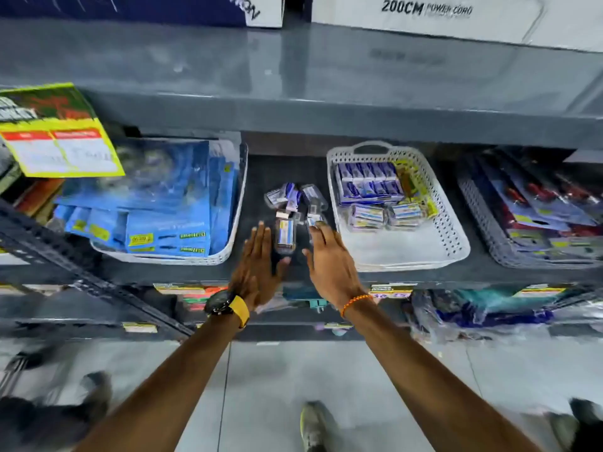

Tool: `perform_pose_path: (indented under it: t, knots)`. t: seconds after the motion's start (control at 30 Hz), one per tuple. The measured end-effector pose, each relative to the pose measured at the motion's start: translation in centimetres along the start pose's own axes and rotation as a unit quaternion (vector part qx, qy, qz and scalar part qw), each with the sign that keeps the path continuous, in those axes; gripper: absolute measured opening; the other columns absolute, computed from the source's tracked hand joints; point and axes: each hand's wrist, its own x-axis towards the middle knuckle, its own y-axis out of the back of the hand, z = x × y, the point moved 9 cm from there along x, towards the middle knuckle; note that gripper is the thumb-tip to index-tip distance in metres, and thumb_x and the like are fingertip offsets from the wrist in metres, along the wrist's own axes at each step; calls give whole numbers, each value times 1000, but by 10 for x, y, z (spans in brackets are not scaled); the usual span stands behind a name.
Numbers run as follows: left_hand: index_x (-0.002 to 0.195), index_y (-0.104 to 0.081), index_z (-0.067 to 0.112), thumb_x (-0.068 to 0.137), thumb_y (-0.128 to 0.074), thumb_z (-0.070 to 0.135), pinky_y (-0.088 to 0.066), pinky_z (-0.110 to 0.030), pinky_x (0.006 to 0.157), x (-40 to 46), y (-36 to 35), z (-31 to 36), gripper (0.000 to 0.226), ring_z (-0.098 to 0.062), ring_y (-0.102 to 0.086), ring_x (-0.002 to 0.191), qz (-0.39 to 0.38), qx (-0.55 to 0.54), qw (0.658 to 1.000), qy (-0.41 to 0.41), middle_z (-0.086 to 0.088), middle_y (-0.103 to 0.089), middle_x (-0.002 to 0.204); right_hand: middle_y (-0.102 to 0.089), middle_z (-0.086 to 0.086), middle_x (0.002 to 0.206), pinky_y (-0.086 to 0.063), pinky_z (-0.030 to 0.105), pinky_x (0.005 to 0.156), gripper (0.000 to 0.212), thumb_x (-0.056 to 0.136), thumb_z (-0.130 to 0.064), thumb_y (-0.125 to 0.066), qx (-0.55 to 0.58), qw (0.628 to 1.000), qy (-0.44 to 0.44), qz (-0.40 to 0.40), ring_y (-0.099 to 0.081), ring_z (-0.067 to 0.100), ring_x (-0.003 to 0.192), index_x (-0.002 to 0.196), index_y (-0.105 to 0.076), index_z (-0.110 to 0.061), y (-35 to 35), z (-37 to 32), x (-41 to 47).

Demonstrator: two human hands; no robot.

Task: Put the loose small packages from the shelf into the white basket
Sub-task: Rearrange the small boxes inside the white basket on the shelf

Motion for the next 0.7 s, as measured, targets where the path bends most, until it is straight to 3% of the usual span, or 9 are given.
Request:
perform_pose_path:
  t: [0.07,0.23,0.33,0.47,0.7]
  knots:
    - [159,-7,1,105,-26,46,-2,-41,128,5,1,-8,72,-27,3,158,5,-6,1000,11,-16,0,169,-43,12,148,-50,38,103,49,96,-16,-55,-11,1000,7,-10,-51,30,128,142,-44,-6,-8,-3,11]
    - [156,-24,2,103,-23,41,-14,-44,128,3,2,-8,66,-30,-17,155,36,27,999,-25,-16,-19,166,-47,12,143,-49,40,103,57,85,6,-57,-33,998,35,-47,-50,33,126,141,-46,-3,-29,-10,32]
    - [160,-17,7,101,-17,50,-10,-40,128,5,-3,-12,73,-25,-11,157,22,71,997,-34,-10,-13,169,-46,9,146,-42,36,111,62,84,10,-57,-42,994,77,-67,-46,30,131,143,-45,-5,-35,-16,42]
    - [161,-11,9,98,-28,55,-8,-43,128,6,-8,-14,80,-23,-7,157,19,111,993,-33,-9,-9,170,-42,5,152,-40,35,112,68,82,15,-53,-43,986,137,-88,-42,27,132,146,-45,-9,-40,-28,46]
    - [161,-12,9,96,-31,57,-14,-47,128,8,-12,-18,82,-23,-7,158,8,127,992,-24,-9,-9,170,-41,5,154,-44,39,111,65,82,18,-47,-31,987,128,-89,-50,28,133,141,-52,-8,-37,-19,52]
